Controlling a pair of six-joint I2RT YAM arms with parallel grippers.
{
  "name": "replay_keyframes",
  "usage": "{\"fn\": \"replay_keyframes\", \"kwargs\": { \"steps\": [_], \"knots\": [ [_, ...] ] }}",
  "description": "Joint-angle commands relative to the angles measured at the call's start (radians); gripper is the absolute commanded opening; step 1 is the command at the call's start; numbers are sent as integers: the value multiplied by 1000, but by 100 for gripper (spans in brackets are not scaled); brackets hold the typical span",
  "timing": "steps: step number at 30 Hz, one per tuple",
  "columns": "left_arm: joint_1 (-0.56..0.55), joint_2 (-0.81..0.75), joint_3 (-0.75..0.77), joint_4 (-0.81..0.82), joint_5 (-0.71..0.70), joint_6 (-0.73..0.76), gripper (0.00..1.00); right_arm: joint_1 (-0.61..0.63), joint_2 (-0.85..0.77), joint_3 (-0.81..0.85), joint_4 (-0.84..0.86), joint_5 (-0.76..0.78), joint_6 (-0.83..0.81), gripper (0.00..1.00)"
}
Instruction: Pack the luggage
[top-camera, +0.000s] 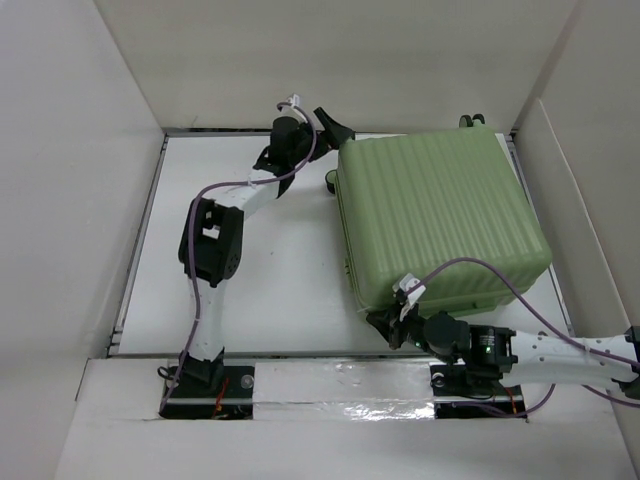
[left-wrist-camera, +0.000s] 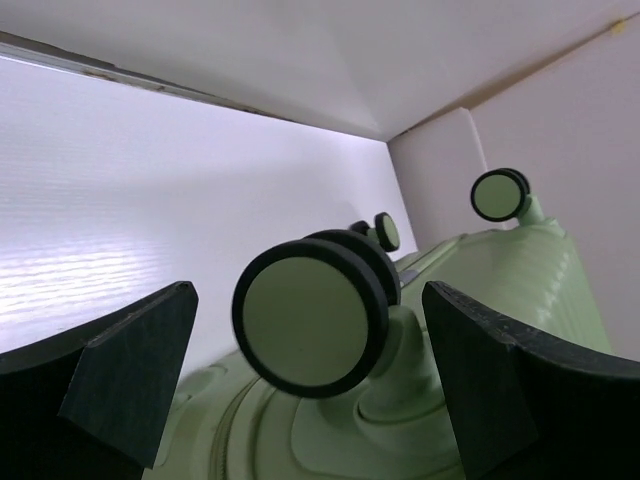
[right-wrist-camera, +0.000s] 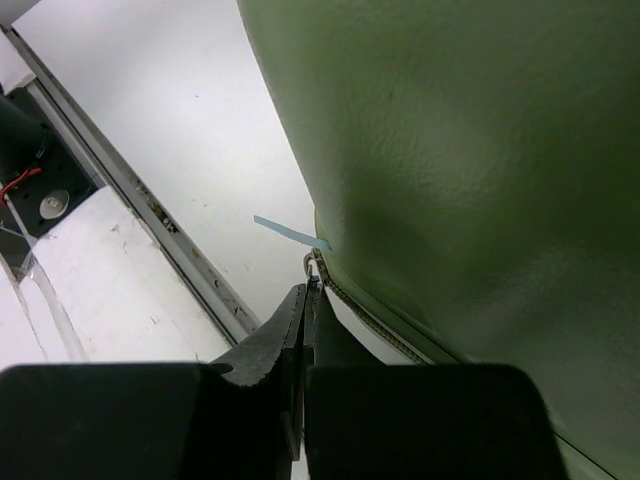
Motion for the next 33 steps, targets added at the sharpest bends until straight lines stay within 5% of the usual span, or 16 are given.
{"fn": "replay_keyframes", "kwargs": {
  "steps": [1, 9, 14, 17, 18, 21, 22, 28, 33],
  "knots": [
    [-22, 25, 73, 10, 90, -43, 96, 49, -2, 40, 73, -168, 49, 0],
    [-59, 134, 116, 148, 129, -240, 94, 49, -28, 20, 96, -152, 53, 0],
    [-68, 145, 1, 451, 81, -477, 81, 49, -45, 16, 84, -132, 56, 0],
    [-68, 142, -58, 605, 31, -586, 54, 49, -57, 11, 76, -110, 59, 0],
    [-68, 138, -68, 631, 18, -600, 36, 49, -61, 11, 69, -101, 61, 0],
    [-46, 115, -127, 715, -31, -610, 3, 49, -95, 11, 30, -69, 62, 0],
    [-34, 111, -144, 769, -35, -614, 0, 49, -106, 10, 13, -64, 61, 0],
    [22, 69, -254, 847, -31, -617, 0, 49, -201, 14, -72, -20, 44, 0],
    [156, -85, -519, 929, -48, -580, 0, -2, -236, 48, -114, -14, 4, 0]
  ]
}}
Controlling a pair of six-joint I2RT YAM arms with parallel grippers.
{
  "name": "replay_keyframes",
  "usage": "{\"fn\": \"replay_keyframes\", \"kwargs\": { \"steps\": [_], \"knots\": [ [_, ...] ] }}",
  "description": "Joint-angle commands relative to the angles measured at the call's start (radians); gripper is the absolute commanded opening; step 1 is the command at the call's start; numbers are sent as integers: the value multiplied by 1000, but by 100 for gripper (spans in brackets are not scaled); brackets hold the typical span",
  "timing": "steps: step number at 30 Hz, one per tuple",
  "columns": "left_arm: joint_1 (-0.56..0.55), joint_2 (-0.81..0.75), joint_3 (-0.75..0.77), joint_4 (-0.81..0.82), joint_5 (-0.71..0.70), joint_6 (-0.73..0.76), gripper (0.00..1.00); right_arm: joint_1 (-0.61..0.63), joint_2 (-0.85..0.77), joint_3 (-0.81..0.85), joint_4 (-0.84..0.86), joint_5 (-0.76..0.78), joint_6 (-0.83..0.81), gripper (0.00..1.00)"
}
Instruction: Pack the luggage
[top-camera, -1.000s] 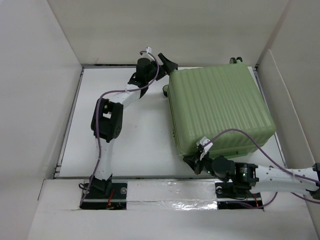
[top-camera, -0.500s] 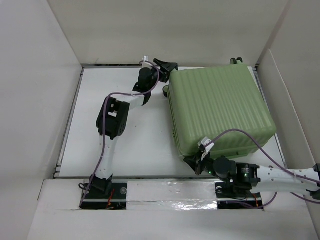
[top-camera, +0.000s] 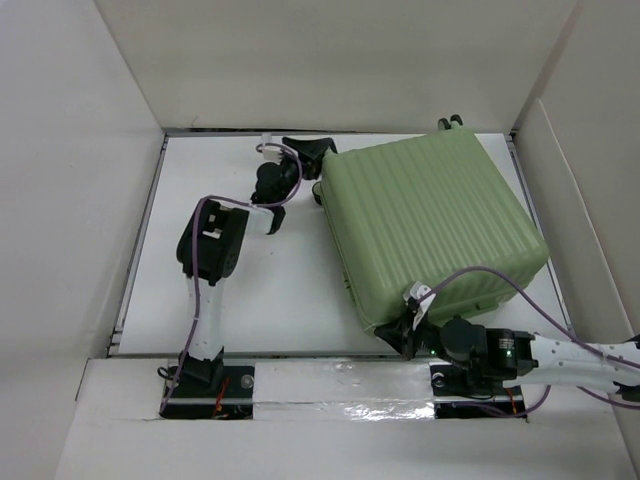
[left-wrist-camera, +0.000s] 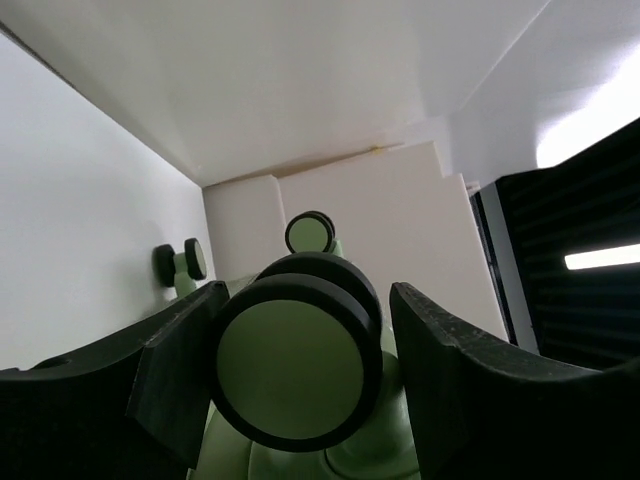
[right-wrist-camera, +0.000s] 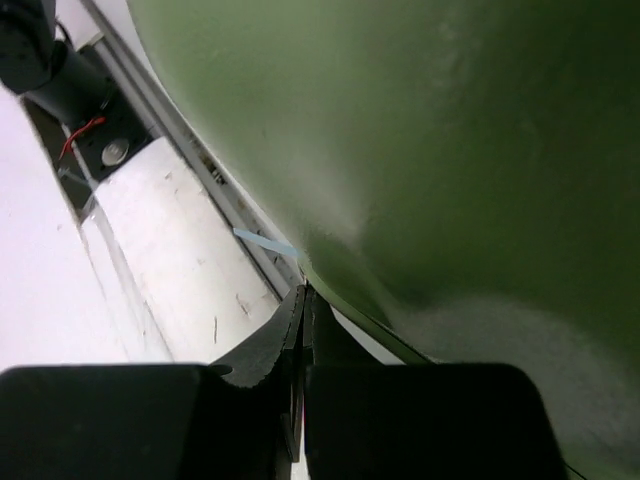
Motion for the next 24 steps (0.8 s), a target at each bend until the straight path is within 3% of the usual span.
{"fn": "replay_keyframes", "kwargs": {
  "steps": [1, 8, 13, 17, 19, 22, 23, 24],
  "knots": [
    [152, -155, -163, 181, -6, 57, 0, -49, -24, 60, 86, 12, -50, 0],
    [248, -484, -563, 238, -39, 162, 0, -396, 172, 186, 166, -213, -235, 0],
    [248, -640, -756, 242, -86, 235, 0, -777, 303, 317, 221, -467, -360, 0],
    [211, -710, -787, 120, -61, 336, 0, -943, 260, 391, 125, -624, -381, 0],
    [169, -707, -716, -10, -47, 430, 0, -953, 186, 362, 87, -685, -336, 0],
    [148, -663, -611, -75, -18, 453, 1, -890, 60, 250, 43, -713, -227, 0],
    [148, -623, -588, -72, -6, 443, 14, -844, 21, 223, 20, -704, -204, 0],
    [148, -599, -533, -74, 31, 432, 41, -818, -22, 198, -14, -684, -180, 0]
  ]
}}
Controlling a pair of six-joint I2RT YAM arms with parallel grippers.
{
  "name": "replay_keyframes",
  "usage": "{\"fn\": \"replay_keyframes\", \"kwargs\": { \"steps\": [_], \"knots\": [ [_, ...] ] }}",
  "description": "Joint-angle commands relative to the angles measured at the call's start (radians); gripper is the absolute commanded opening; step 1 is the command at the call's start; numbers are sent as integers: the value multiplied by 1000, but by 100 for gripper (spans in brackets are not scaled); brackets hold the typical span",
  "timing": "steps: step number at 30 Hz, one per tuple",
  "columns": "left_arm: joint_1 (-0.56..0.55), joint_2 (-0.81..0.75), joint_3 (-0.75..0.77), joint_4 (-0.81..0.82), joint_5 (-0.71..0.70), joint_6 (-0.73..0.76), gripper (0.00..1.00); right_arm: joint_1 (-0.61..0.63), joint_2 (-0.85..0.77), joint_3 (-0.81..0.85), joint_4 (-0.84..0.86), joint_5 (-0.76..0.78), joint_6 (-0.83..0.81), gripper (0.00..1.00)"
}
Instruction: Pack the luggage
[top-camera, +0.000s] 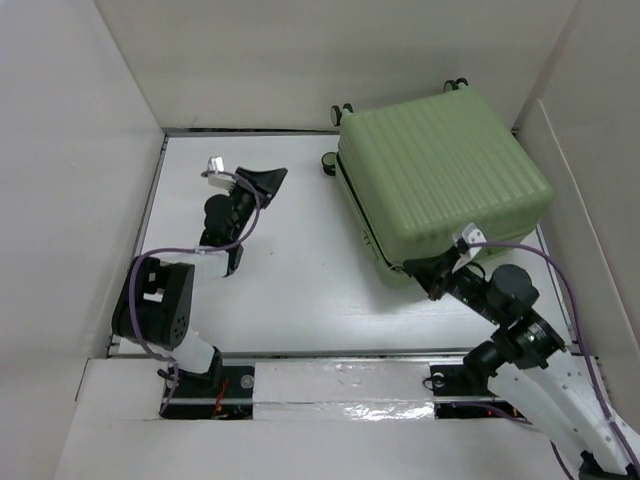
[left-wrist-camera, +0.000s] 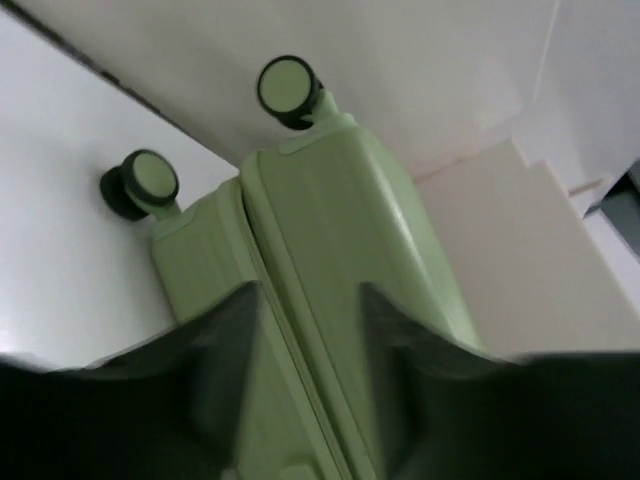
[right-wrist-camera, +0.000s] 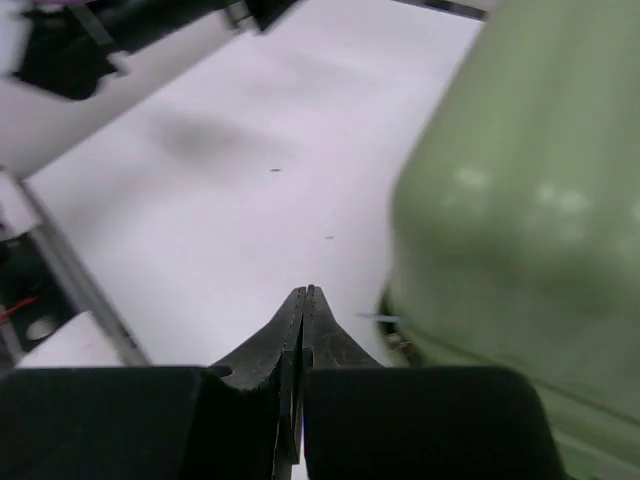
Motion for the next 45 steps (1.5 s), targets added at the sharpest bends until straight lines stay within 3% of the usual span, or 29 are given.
{"fn": "replay_keyframes", "kwargs": {
  "steps": [1, 3, 6, 12, 15, 16, 19, 20, 24, 30, 35, 40, 45],
  "knots": [
    [-3, 67, 149, -16, 87, 24, 51, 85, -132, -90, -125, 27, 92, 0],
    [-15, 153, 256, -20, 142, 10, 75, 156, -266, -101, -214, 71, 152, 0],
    [-67, 276, 448, -97, 180, 29, 81, 221, -360, -129, -245, 111, 250, 0],
    [-81, 522, 831, -258, 234, 0, 99, 255, -282, -112, -230, 184, 226, 4],
    [-90, 632, 1008, -349, 234, -13, 99, 255, -225, -111, -175, 183, 197, 31],
    [-90, 653, 1045, -378, 230, -16, 99, 255, -195, -110, -147, 168, 187, 47],
    [-99, 742, 1206, -451, 210, -25, 99, 255, -151, -117, -103, 131, 167, 69],
    [-100, 770, 1255, -476, 205, -25, 99, 255, -128, -121, -95, 123, 161, 72],
    [-109, 920, 1531, -632, 181, -19, 99, 264, -121, -130, -80, 105, 155, 79],
    [-129, 1041, 1712, -709, 159, -62, 99, 264, -148, -126, -89, 114, 152, 84],
    [-149, 1063, 1722, -703, 136, -72, 99, 264, -121, -114, -86, 123, 141, 87],
    [-159, 1129, 1828, -672, 121, -120, 99, 264, -114, -114, -81, 129, 155, 87],
    [-169, 1170, 1855, -600, 73, -168, 83, 264, -166, -126, -93, 131, 184, 86]
  ]
}}
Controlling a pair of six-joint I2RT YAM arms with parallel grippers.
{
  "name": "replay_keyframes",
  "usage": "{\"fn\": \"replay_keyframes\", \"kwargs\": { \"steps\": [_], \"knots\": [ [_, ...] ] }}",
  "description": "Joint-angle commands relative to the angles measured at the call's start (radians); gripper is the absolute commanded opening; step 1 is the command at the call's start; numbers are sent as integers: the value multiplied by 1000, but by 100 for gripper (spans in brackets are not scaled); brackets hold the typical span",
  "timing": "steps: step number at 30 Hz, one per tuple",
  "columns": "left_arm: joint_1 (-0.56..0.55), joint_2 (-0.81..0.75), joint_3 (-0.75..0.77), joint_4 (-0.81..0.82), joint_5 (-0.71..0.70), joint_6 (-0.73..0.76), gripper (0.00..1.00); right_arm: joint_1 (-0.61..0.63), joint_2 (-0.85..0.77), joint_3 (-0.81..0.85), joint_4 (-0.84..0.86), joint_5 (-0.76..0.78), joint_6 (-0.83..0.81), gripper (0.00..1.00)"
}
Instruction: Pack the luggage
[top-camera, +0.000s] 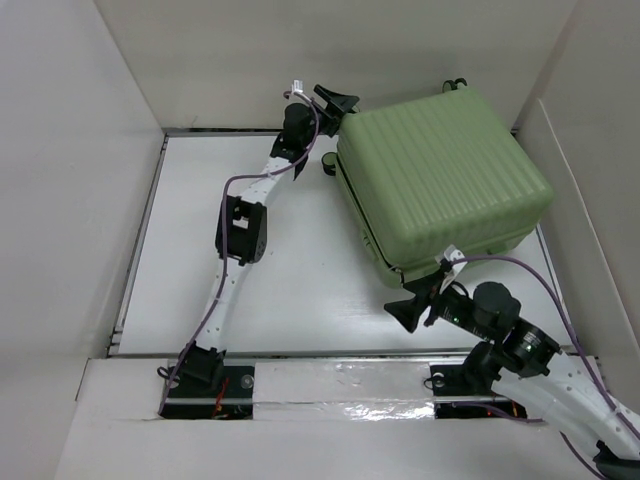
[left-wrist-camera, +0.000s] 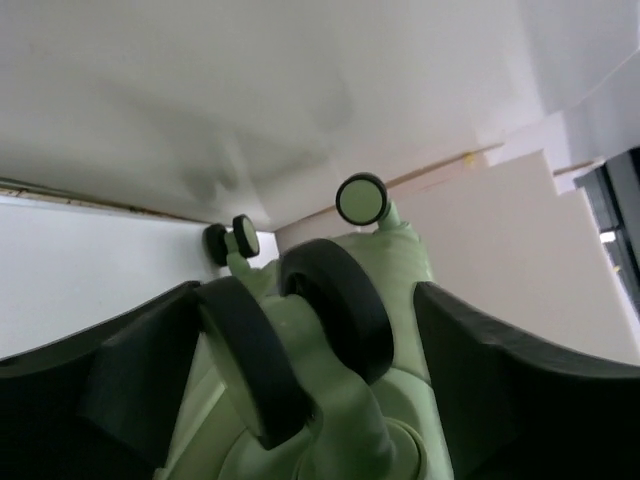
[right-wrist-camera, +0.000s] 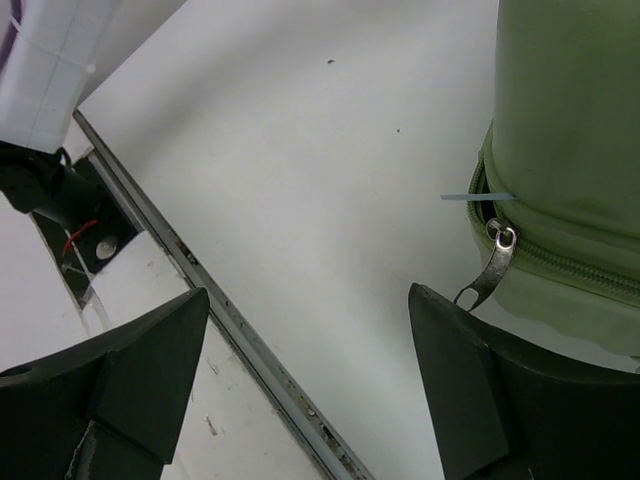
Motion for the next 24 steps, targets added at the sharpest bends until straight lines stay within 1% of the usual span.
{"fn": "replay_keyframes", "kwargs": {
  "steps": [1, 2, 3, 4, 6, 7, 8, 9, 10, 11, 12, 13, 14, 15, 17, 18, 19, 21, 22, 23, 24],
  "knots": [
    [-13, 45, 62, 125, -35, -43, 73, 9, -41, -3, 39, 8, 20, 86],
    [-13, 51, 65, 136, -39, -51, 66, 9, -48, -9, 30, 8, 26, 86],
    [-13, 56, 65, 147, -50, -52, 62, 9, -61, -10, 27, 9, 29, 86],
    [-13, 60, 65, 179, -53, -59, 54, 9, -64, -13, 24, 8, 32, 86],
    [-13, 71, 64, 222, -50, -71, 42, 9, -70, -13, 19, 17, 33, 87],
    [-13, 73, 62, 251, -47, -72, 21, 9, -65, -11, 13, 18, 33, 87],
    [-13, 71, 57, 256, -47, -72, 6, 9, -65, -10, 10, 29, 31, 87],
    [-13, 51, 26, 260, -44, -56, 0, 9, -64, -8, 8, 34, 31, 87],
    [-3, 31, -10, 282, -44, -43, 0, 9, -64, -8, 1, 40, 29, 87],
    [-3, -36, -65, 308, -50, -28, 0, 9, -65, -6, -4, 56, 28, 87],
    [13, -76, -191, 338, -56, 9, 0, 9, -67, -5, -12, 67, 29, 87],
    [39, -114, -250, 393, -61, 26, 0, 9, -71, -6, -18, 78, 29, 87],
    [53, -177, -306, 414, -64, 38, 0, 9, -79, -8, -21, 96, 31, 87],
    [66, -193, -361, 421, -52, 44, 0, 18, -84, -10, -23, 106, 33, 87],
    [87, -181, -307, 390, 11, 46, 0, 18, -88, -34, 13, 126, 39, 87],
    [87, -120, -163, 348, 93, 49, 0, 18, -84, -37, 19, 133, 37, 88],
    [87, -84, -85, 222, 121, 61, 0, 18, -75, -28, 25, 153, 34, 88],
    [73, -24, 14, 162, 141, 69, 0, 18, -36, -10, 24, 153, 14, 88],
    [64, -20, 11, 144, 137, 69, 24, 18, -26, 0, 20, 149, 8, 89],
    [64, -18, 2, 126, 131, 79, 40, 18, -16, 22, -4, 150, 2, 89],
    [55, -13, -2, 118, 122, 86, 49, 18, -6, 30, -12, 153, 2, 89]
  ]
}}
